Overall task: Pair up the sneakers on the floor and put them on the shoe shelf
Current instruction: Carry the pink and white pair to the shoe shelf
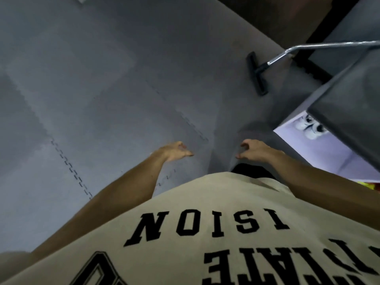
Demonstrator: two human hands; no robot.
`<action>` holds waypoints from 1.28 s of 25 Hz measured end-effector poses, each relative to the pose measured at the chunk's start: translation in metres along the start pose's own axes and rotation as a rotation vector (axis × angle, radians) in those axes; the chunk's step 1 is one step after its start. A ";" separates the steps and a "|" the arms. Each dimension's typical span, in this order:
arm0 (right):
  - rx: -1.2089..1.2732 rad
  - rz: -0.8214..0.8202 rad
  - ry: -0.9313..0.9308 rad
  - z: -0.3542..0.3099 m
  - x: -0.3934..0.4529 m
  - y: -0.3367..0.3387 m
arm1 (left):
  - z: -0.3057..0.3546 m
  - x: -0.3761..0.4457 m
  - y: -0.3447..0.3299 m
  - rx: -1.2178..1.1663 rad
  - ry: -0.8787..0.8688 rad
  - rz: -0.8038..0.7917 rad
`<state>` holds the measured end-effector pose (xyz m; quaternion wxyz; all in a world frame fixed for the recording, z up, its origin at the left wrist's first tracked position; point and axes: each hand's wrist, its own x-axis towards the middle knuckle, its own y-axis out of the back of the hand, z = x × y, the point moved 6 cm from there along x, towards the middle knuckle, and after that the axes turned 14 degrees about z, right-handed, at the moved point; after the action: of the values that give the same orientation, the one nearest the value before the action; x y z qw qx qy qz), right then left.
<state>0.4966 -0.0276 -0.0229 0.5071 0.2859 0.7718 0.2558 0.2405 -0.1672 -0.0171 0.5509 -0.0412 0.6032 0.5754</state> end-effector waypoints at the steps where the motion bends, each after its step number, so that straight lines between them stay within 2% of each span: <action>1: -0.001 -0.005 0.005 -0.015 0.013 0.003 | -0.003 0.012 0.010 -0.010 0.007 -0.011; 8: 0.041 -0.053 0.022 -0.091 0.137 0.055 | 0.025 0.110 0.082 -0.093 0.046 -0.015; 16: 0.015 -0.072 0.060 -0.188 0.299 0.170 | 0.092 0.249 0.235 -0.117 0.098 0.101; 20: 0.033 -0.075 0.060 -0.230 0.374 0.215 | 0.117 0.320 0.295 -0.170 0.122 0.091; 32: 0.153 0.049 -0.069 -0.368 0.626 0.385 | 0.226 0.601 0.570 -0.027 -0.093 0.064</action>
<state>0.0236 0.6445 -0.0271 0.5036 0.3512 0.7641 0.1981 -0.2435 0.5416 -0.0148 0.5588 -0.0027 0.5702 0.6022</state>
